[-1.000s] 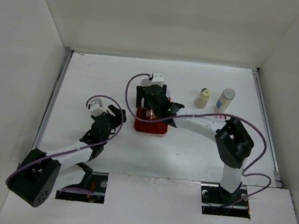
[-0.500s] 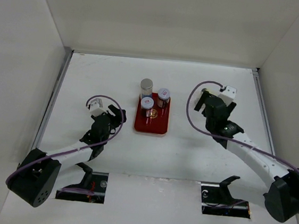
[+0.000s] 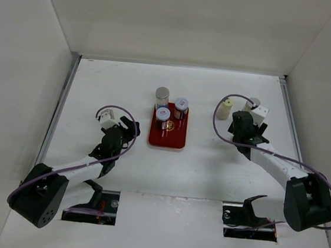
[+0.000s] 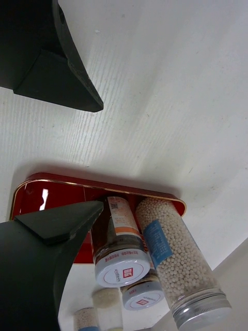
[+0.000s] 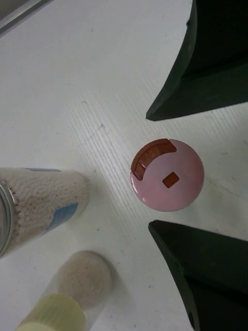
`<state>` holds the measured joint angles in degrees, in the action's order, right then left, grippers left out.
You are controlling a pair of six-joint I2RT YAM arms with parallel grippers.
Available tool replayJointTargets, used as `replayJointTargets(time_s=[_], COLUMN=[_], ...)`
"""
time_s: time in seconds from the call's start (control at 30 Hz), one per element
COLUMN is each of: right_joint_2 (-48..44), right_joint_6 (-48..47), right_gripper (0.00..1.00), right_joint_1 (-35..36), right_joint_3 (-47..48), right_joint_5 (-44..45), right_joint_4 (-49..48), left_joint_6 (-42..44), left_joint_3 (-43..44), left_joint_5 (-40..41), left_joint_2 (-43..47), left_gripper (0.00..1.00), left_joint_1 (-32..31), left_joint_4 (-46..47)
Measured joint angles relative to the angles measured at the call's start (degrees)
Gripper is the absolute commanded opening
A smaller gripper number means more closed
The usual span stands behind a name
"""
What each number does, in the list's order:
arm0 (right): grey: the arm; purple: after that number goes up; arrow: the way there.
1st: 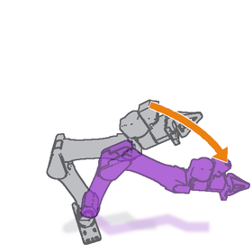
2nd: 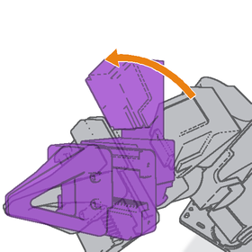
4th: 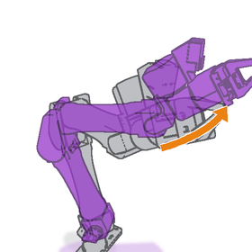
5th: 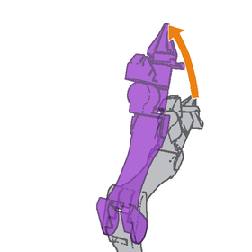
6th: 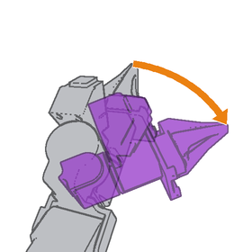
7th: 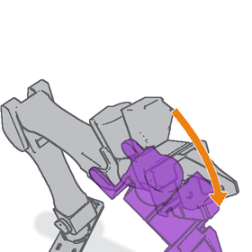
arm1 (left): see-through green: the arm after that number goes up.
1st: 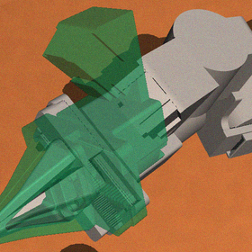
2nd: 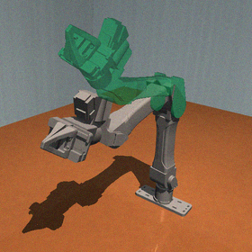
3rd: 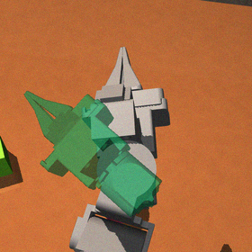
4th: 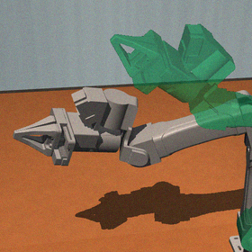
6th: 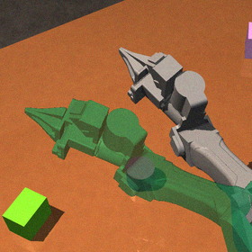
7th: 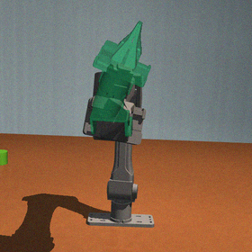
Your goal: Organize the condiment bottles
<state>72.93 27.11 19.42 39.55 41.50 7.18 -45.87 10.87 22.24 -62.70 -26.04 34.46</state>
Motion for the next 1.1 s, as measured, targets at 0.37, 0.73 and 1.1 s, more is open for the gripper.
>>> replayJointTargets(time_s=[0.37, 0.73, 1.1], right_joint_2=[-1.62, 7.87, 18.97], right_joint_6=[-0.98, -0.55, 1.20], right_gripper=[0.45, 0.49, 0.57], right_joint_1=[5.35, 29.59, 35.01], right_joint_3=[-1.36, 11.13, 14.73], right_joint_5=[-1.05, -4.72, -7.48], right_joint_4=[-5.20, -7.93, -8.35], left_joint_6=[-0.02, -0.04, -0.11], left_joint_3=[0.00, 0.00, 0.00], left_joint_5=[-0.09, -0.22, -0.50], left_joint_2=[-0.15, -0.37, -0.42], left_gripper=[0.68, 0.69, 0.69], left_joint_1=[0.00, 0.02, 0.04], left_joint_4=[0.02, 0.09, 0.09])
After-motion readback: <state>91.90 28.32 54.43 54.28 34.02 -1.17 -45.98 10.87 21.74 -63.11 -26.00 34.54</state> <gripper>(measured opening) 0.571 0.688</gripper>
